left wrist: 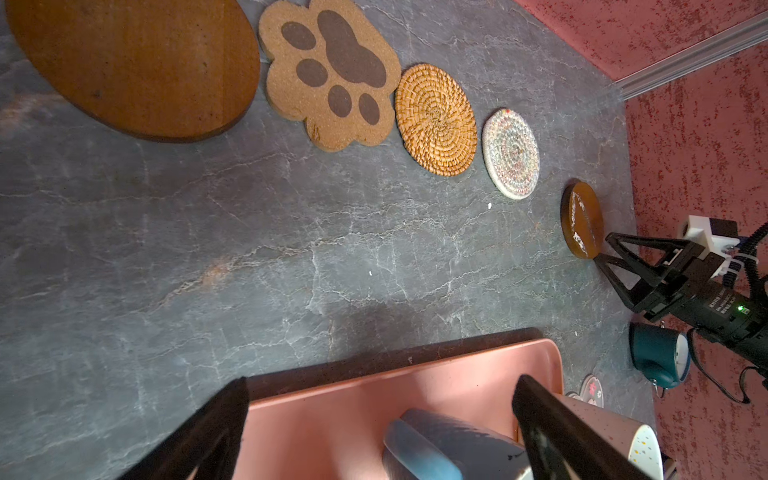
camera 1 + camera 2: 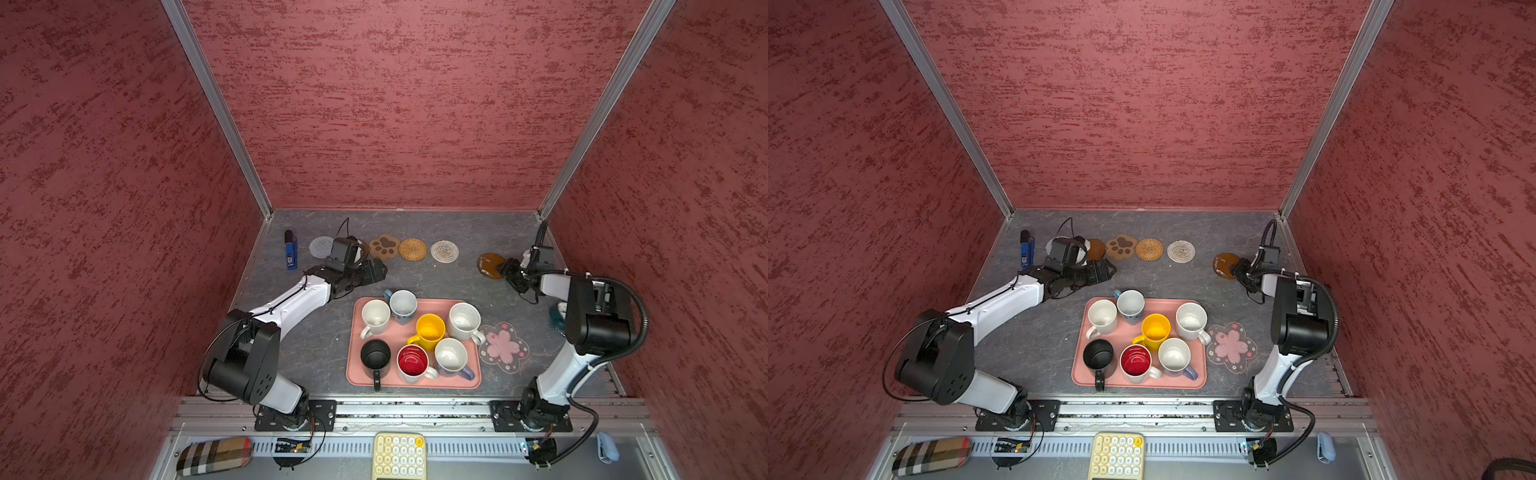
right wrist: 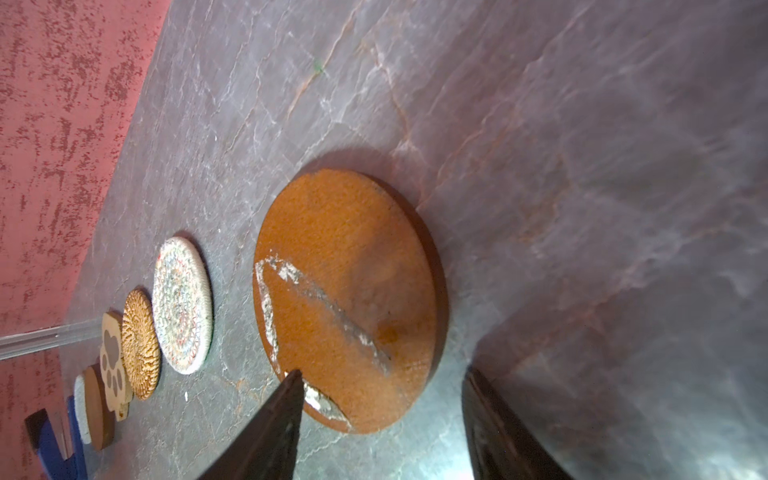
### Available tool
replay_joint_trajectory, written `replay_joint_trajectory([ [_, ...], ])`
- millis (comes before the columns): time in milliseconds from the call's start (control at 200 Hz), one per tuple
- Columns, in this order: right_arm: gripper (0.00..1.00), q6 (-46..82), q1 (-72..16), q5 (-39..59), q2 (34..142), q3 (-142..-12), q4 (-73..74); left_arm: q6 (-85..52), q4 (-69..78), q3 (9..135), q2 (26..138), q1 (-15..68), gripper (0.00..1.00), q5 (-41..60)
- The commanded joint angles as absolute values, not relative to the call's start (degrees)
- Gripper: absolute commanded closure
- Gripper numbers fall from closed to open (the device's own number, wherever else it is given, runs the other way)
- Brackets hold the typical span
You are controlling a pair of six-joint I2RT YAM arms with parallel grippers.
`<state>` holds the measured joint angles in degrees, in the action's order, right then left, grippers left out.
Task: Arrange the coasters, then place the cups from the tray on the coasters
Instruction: 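Push the glossy brown coaster with the right gripper toward the coaster row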
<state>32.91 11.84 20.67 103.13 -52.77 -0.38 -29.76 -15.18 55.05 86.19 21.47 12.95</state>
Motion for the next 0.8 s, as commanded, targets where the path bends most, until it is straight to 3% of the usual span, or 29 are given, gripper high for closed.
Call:
replay_joint_trajectory([
  [0,0.43,34.26,11.62,22.36,105.23,-52.13,0.65,-29.63,-14.39,54.36,84.77,20.84,0.0,13.1],
  [796,0.48,38.94,7.32,23.35,113.0,-59.79,3.78,-29.79,-13.78,53.7,85.54,18.01,0.0,14.61],
])
